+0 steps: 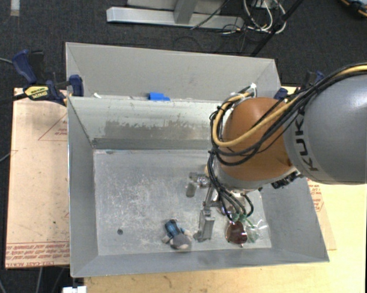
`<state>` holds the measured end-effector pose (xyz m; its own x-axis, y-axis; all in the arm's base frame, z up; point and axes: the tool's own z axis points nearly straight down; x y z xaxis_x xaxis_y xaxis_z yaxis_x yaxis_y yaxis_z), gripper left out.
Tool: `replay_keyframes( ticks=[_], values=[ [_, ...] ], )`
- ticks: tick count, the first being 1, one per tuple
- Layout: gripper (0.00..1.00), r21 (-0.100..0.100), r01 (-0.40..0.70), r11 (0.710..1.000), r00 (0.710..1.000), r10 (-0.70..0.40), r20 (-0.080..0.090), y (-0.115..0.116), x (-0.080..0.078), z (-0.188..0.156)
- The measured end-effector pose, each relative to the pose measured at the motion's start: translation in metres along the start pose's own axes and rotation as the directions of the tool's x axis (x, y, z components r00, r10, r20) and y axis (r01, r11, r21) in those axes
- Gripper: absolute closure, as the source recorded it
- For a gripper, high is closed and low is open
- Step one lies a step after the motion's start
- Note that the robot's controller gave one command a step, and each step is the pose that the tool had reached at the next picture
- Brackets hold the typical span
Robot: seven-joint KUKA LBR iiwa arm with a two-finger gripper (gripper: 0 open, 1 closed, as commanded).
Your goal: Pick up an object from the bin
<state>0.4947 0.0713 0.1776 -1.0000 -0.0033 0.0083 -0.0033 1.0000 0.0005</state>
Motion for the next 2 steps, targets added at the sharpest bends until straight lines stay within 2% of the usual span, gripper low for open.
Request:
replay_keyframes(
  ticks=[1, 2],
  values=[
    [0.0, -0.001, -0.003, 1.0, 1.0, 0.003, 0.008, 0.0, -0.002, -0.004],
    [0.0, 0.001, 0.052, 0.999, 0.999, -0.052, 0.015, 0.037, -0.01, 0.028]
  ],
)
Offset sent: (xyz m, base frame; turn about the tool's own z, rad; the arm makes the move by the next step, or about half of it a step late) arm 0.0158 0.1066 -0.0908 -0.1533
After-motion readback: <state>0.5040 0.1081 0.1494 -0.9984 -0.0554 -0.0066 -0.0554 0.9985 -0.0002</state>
